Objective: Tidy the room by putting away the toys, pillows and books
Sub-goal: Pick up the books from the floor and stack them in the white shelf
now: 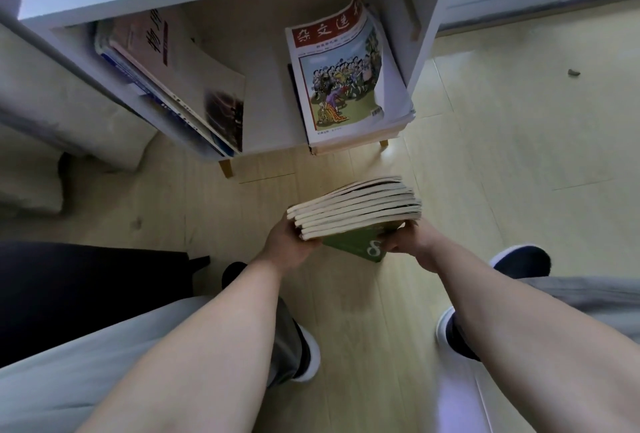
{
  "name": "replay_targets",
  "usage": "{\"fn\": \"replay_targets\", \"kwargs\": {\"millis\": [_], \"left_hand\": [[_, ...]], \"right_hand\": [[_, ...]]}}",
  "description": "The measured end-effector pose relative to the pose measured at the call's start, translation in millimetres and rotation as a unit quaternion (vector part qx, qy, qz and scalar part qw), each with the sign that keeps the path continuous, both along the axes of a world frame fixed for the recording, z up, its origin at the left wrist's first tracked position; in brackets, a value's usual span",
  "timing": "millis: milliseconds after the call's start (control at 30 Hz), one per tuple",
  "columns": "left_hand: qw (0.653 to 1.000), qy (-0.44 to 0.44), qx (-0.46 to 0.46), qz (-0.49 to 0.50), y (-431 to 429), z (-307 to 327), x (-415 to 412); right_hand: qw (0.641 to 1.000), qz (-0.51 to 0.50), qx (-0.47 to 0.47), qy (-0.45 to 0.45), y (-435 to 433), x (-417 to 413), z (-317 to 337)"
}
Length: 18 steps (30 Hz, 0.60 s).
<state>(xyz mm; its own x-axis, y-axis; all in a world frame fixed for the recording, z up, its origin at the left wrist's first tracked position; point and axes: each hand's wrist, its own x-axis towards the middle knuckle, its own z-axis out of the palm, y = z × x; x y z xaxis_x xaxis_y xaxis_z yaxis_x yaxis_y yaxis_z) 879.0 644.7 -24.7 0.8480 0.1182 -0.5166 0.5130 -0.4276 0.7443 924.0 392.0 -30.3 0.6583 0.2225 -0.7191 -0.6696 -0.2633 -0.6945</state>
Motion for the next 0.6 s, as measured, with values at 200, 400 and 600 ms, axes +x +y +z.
{"fn": "replay_targets", "kwargs": {"millis": [200,400,600], "left_hand": [[1.000,-0.013,0.010,0.007,-6,-4,0],[0.999,-0.033,0.008,0.032,-6,3,5],[0.997,-0.074,-0.012,0.001,-29,6,10]], "right_hand": [[0.998,-0.018,-0.050,-0.043,2,3,-16],[0.991,-0.013,-0.084,-0.104,2,8,-5],[0.983,-0.079,-0.098,-0.137,-19,-6,5]]}}
